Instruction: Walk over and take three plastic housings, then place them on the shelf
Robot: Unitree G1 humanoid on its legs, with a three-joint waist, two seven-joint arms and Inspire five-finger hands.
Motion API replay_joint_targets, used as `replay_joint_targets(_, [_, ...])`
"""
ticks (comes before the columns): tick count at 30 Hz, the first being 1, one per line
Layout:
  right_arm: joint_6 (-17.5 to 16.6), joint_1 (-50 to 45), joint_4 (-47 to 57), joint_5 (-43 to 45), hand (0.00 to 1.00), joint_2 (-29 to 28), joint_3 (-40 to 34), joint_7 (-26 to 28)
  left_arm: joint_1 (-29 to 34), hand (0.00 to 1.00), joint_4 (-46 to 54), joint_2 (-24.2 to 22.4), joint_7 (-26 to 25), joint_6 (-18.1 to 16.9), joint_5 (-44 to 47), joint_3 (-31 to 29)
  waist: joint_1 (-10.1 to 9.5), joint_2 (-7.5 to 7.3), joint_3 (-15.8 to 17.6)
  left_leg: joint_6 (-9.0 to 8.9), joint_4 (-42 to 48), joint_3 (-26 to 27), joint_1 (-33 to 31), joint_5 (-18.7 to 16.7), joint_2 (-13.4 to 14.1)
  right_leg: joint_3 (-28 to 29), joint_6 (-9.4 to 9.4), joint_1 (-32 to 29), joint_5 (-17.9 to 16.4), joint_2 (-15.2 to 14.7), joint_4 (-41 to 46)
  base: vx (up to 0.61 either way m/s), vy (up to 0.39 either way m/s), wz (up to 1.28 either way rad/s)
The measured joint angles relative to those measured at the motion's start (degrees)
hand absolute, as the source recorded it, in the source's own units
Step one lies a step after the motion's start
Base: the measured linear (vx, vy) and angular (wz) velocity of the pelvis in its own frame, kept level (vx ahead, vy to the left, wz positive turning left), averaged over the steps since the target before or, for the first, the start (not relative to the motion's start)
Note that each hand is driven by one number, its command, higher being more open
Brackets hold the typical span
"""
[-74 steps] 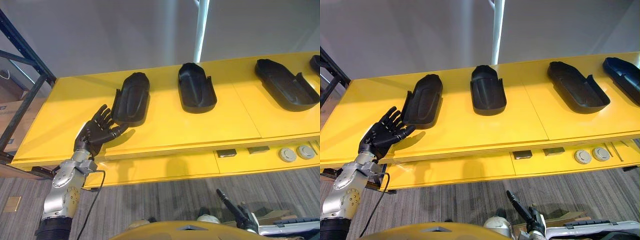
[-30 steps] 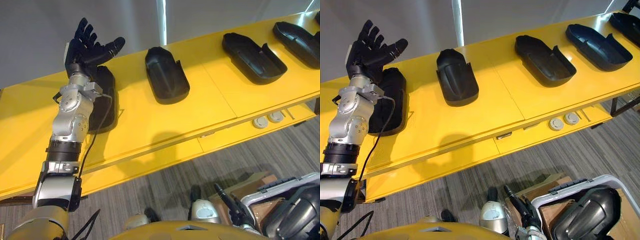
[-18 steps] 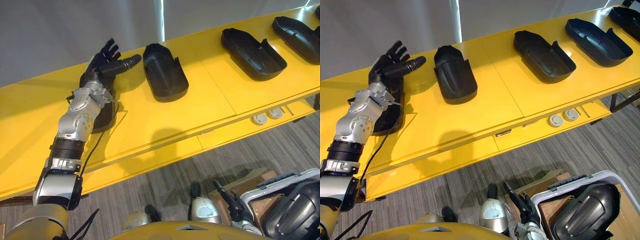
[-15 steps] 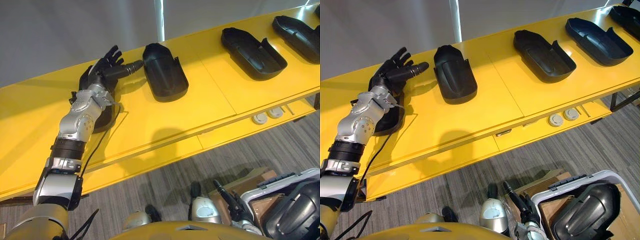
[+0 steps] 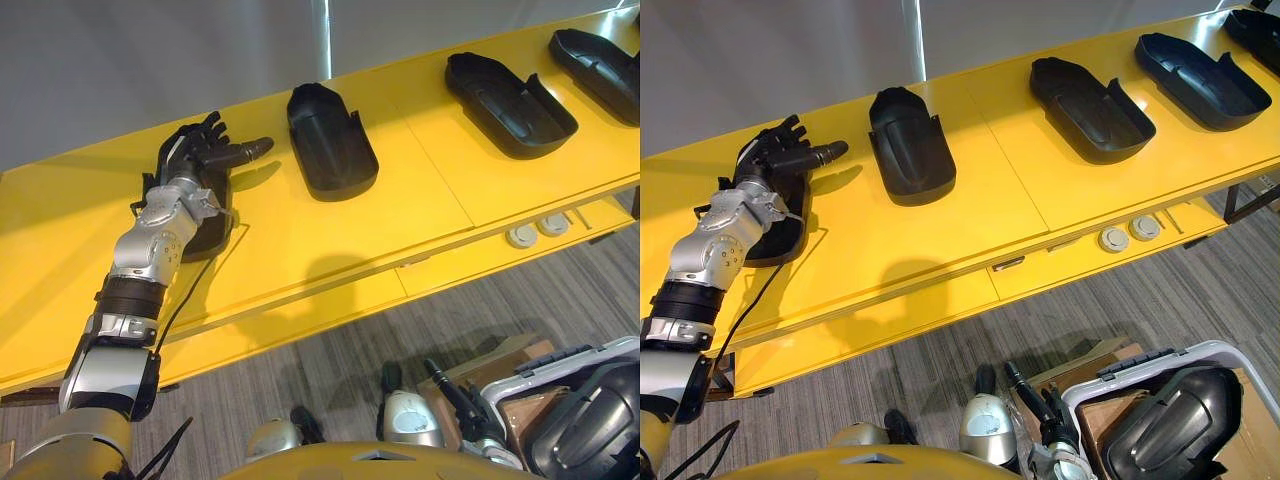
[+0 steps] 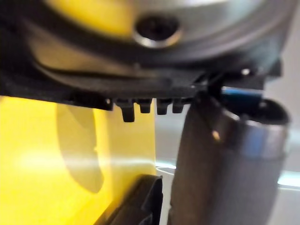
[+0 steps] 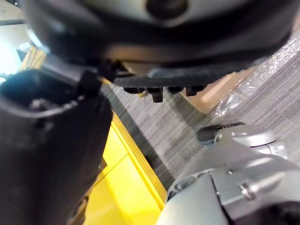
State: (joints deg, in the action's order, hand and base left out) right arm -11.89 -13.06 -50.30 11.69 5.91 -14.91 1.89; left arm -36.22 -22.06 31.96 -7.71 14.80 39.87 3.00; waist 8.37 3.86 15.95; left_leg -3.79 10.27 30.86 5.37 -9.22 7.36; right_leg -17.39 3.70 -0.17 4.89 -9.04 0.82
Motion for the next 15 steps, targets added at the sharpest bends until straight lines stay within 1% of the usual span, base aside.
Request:
replay_joint_targets(2, [0.00,0.00,0.03,0.04,1.00,0.01,0.46,-0.11,0.00,1.00,0.00,-0.01,-0.90,-0.16,0.00,-1.00,0.02,-0.07,0.19,0.12,0.39,-0.01,-0.13,-0.08,0.19,-0.08,0.01,-0.01,-0.08,0.03,0.09,-0.05,-0.012,0.01])
replay_joint_targets(7, [0.01,-0.05,0.74,0.05,1.00,0.08,0.99,-0.16,0.00,1.00,-0.07,-0.03,-3.74,-2.32,0.01,-2.87,0.18,-0.10,0.28,0.12,0.72,-0.12,-0.93,-0.07,0.30,-0.37,-0.01,-0.74,-0.10,-0.01,0.28,-0.05,-0.010,0.01])
replay_joint_targets(10, [0.09,-0.05,0.81,0.09,1.00,0.08,1.10,-0.16,0.00,1.00,-0.11,-0.09,-5.03,-2.59,0.03,-3.34,0.34,-0.10,0.29,0.12,0.79,-0.11,-0.90,-0.08,0.32,-0.37,-0.01,-0.72,-0.10,0.00,0.33,-0.02,-0.003,0.00])
replay_joint_targets(15, [0.26,-0.06,1.08,0.55,1.00,0.30,1.72,-0.18,0.00,1.00,-0.11,-0.18,-6.95,-4.99,0.02,-3.42,0.56,-0.12,0.30,0.31,1.40,0.04,-0.91,-0.31,0.57,-0.33,-0.02,-0.64,-0.10,0.05,0.41,-0.03,-0.004,-0.02])
